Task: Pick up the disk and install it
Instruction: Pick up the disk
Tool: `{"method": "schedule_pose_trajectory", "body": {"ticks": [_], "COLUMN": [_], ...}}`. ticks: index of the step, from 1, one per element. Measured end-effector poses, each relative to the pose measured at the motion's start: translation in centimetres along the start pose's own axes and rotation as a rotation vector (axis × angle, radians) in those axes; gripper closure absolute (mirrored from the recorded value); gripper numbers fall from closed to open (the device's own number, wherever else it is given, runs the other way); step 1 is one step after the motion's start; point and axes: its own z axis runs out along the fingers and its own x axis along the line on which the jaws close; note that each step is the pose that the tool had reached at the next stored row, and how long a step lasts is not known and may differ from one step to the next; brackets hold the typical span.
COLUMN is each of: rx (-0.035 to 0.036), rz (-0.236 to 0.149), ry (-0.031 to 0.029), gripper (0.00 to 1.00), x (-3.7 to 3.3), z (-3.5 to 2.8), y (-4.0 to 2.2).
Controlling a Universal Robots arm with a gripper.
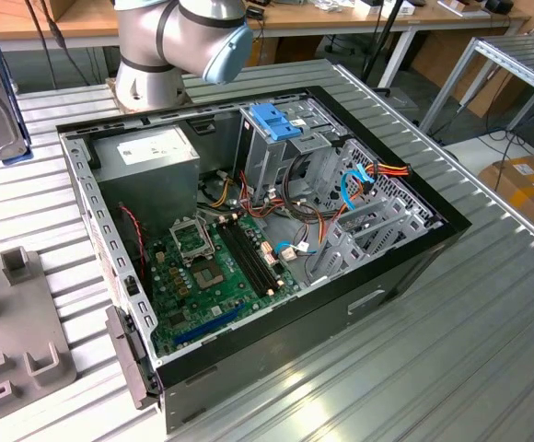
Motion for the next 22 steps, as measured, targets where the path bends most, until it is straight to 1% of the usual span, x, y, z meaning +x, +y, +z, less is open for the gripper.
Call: {"method": "schedule_pose_trajectory", "body": {"ticks": [3,8,13,15,16,19,22], "rx": [0.0001,0.0,0.0,0.0,0.0,0.0,0.0], "rz": [0.0,0.0,0.0,0.0,0.0,0.0,0.0], "ry": [0.0,0.0,0.0,0.0,0.0,0.0,0.0], "gripper": [0.63,0.63,0.63,0.63,0.63,0.63,0.63], "x": [0.01,0.02,0.03,0.04,0.04,0.05,0.06], "z": [0.0,-0.01,-0.02,-0.02,-0.02,-0.03,-0.03], "y": [-0.61,-1.82,-2.53,-2.95,-3.3,-4.05,-4.59]}}
